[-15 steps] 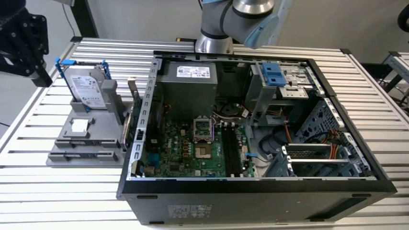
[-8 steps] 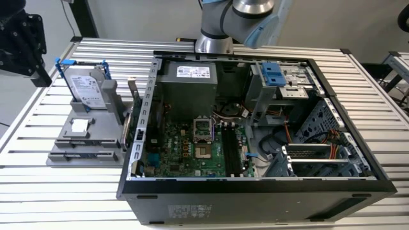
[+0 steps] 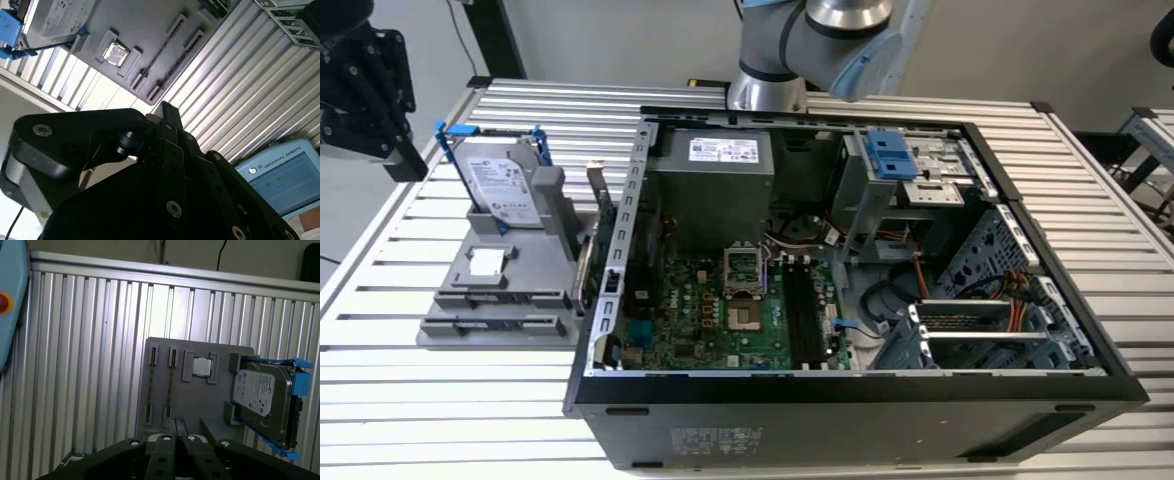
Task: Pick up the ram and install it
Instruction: 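Pick up the ram and move it above insertion slot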
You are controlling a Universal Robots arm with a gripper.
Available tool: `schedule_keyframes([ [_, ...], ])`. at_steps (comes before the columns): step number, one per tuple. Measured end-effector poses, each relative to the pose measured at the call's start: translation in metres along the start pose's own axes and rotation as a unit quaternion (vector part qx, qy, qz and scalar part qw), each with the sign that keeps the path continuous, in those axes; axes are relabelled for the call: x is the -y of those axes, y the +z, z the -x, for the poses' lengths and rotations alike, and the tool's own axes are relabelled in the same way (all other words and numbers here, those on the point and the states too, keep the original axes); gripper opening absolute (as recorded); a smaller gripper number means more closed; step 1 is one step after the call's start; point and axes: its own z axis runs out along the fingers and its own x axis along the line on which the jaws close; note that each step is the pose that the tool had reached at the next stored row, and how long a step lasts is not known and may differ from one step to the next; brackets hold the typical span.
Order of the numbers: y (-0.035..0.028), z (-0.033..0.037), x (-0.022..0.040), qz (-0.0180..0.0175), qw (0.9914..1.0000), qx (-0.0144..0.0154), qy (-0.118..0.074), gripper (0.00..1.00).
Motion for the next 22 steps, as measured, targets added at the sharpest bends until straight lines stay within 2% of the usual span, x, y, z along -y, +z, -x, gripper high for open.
schedule_keyframes([
  [5, 0.0, 0.0, 0.0, 0.0, 1.0, 0.0, 0.0, 0.0],
  [6, 0.0, 0.0, 0.0, 0.0, 1.0, 0.0, 0.0, 1.0],
  [17, 0.0, 0.0, 0.0, 0.0, 1.0, 0.0, 0.0, 1.0],
  [22, 0.0039, -0.0002, 0.0001, -0.0007, 0.99977, 0.0001, 0.021, 1.0],
])
